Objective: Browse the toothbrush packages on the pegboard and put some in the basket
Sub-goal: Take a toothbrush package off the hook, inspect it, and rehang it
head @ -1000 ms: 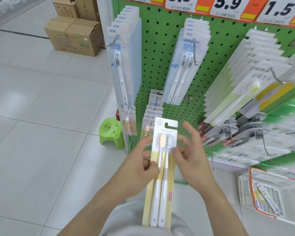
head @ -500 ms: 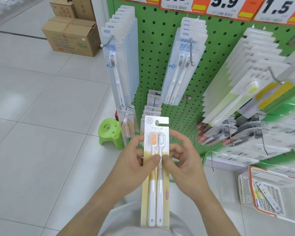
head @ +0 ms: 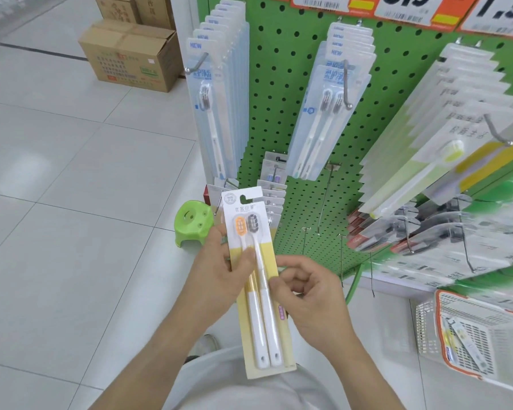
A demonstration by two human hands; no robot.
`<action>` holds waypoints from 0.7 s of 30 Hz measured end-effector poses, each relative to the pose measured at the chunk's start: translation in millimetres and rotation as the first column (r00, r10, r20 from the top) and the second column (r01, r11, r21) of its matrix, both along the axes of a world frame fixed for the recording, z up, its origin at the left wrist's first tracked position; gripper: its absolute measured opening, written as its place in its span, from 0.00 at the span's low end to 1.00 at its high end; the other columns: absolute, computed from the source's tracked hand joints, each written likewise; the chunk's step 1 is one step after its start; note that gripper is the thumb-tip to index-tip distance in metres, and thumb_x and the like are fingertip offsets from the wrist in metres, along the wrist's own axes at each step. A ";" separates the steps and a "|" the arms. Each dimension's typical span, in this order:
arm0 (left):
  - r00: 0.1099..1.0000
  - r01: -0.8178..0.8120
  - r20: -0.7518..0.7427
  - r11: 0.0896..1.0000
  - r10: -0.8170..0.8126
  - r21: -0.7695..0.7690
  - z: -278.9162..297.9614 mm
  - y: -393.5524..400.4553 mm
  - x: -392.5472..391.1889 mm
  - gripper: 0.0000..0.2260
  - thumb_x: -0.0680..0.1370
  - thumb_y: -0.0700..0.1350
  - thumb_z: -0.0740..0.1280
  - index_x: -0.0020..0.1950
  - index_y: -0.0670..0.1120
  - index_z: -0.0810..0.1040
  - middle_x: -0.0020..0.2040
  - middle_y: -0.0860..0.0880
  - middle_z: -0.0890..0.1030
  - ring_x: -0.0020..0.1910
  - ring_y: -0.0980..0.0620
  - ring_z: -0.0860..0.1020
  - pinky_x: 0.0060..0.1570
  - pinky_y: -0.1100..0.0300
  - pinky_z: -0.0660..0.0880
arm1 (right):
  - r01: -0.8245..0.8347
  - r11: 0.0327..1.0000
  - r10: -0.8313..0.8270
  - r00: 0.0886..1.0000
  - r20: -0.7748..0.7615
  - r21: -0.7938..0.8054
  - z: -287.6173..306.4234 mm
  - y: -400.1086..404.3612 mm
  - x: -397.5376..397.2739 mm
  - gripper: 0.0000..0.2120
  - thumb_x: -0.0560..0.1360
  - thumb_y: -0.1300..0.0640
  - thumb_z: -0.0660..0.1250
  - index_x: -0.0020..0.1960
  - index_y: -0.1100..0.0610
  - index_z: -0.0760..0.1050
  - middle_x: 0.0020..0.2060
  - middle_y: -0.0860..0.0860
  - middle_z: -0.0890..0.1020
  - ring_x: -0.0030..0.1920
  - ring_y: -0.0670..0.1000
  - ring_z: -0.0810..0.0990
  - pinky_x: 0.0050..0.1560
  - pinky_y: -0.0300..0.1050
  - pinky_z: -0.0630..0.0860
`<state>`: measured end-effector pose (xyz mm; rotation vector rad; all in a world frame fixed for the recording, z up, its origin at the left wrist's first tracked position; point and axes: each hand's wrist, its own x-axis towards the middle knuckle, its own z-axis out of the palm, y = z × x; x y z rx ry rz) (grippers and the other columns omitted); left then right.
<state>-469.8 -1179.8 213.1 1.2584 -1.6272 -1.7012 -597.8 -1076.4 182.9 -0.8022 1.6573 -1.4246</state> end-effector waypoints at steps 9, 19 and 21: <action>0.990 0.141 0.017 0.990 -0.141 0.006 -2.2 13.8 4.0 0.34 0.73 0.32 0.72 0.71 0.59 0.65 0.47 0.50 0.86 0.42 0.46 0.85 0.45 0.51 0.83 | 0.053 0.998 -0.052 0.998 0.021 -0.043 -6.5 5.3 -0.8 0.17 0.75 0.72 0.71 0.57 0.54 0.80 0.36 0.54 0.84 0.33 0.50 0.78 0.35 0.44 0.77; 0.972 0.229 -0.071 0.971 -0.224 0.073 -6.6 11.8 5.3 0.15 0.80 0.38 0.69 0.65 0.50 0.75 0.50 0.51 0.87 0.48 0.42 0.85 0.55 0.49 0.79 | 0.140 0.988 -0.133 0.987 0.096 -0.070 -4.4 4.6 -11.0 0.20 0.71 0.70 0.72 0.59 0.54 0.80 0.40 0.57 0.85 0.34 0.51 0.79 0.39 0.48 0.80; 0.975 0.209 -0.088 0.976 -0.203 0.066 -7.5 12.4 6.2 0.14 0.79 0.39 0.70 0.64 0.49 0.77 0.50 0.50 0.87 0.45 0.47 0.86 0.53 0.54 0.80 | 0.100 0.993 -0.096 0.993 0.069 -0.062 -3.1 6.4 -11.7 0.21 0.69 0.65 0.72 0.61 0.53 0.79 0.41 0.56 0.85 0.36 0.51 0.79 0.40 0.56 0.79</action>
